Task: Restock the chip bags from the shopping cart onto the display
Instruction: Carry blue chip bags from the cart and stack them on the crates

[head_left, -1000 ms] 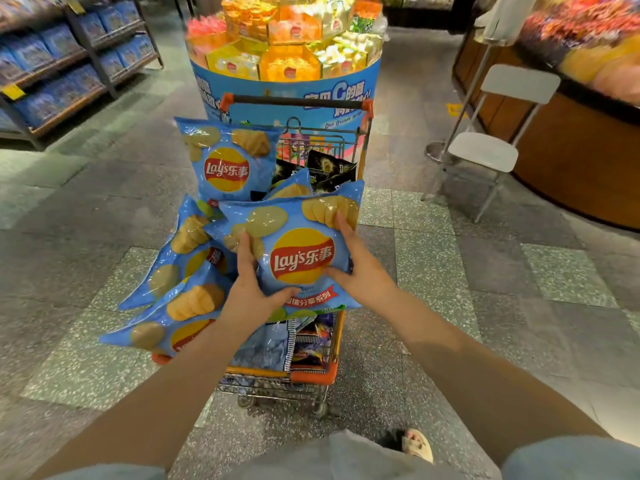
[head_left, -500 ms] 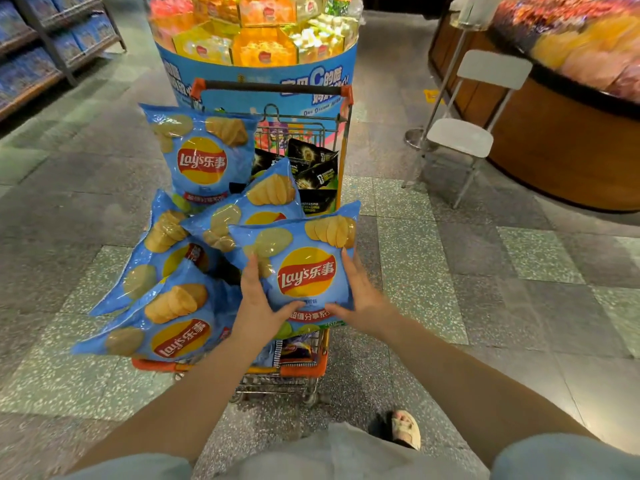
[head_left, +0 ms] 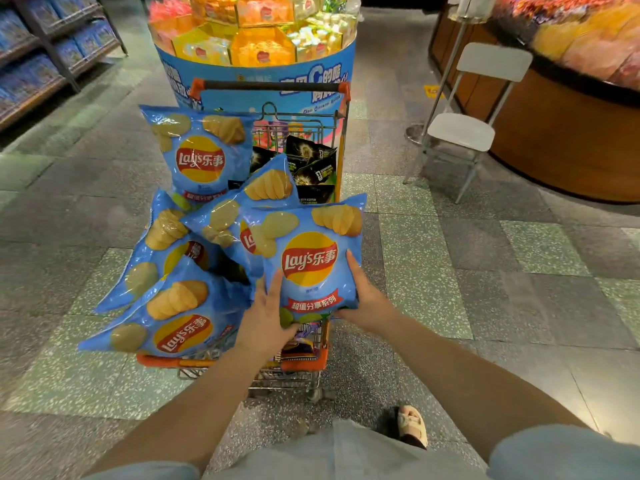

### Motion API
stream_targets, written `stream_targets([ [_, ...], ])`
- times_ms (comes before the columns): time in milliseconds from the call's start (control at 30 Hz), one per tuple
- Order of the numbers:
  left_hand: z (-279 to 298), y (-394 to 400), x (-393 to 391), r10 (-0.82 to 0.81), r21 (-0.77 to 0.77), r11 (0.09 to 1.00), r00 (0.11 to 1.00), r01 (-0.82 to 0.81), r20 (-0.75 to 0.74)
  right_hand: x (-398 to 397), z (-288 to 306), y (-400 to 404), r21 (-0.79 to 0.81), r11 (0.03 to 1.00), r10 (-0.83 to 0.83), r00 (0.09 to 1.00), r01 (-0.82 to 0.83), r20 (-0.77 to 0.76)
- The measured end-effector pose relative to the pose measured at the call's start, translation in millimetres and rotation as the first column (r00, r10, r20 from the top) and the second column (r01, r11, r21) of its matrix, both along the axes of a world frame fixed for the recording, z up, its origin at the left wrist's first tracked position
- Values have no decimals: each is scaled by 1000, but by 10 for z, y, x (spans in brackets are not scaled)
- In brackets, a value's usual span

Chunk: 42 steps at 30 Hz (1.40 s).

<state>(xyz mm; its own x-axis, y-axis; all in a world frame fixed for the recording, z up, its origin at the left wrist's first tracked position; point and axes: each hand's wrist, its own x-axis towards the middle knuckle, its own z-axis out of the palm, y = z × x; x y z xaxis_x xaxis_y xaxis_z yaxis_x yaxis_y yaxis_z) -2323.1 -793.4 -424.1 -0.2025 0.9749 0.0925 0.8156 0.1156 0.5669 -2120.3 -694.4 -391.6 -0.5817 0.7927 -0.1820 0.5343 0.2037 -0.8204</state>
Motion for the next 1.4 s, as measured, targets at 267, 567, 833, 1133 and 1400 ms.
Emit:
stream_targets([
  [267, 746, 534, 279, -171, 136, 972, 974, 191, -146, 527, 363, 238, -23, 995, -102, 947, 100, -304],
  [567, 1373, 1597, 1812, -413, 180, 886, 904, 427, -109, 2084, 960, 575, 61, 912, -365, 871, 405, -328],
  [833, 1490, 2402, 4121, -731, 240, 651, 680, 720, -57, 4154, 1300, 453, 116, 726, -616, 717, 677, -326],
  [1133, 1730, 2450, 6765, -949, 200, 295, 311, 934, -56, 6133, 1439, -288, 81, 273, -907, 284, 959, -311],
  [1400, 1537, 2345, 8853, -991, 182, -134, -130, 974, -37, 7444, 1275, -832, 1, -140, -954, -134, 990, -269],
])
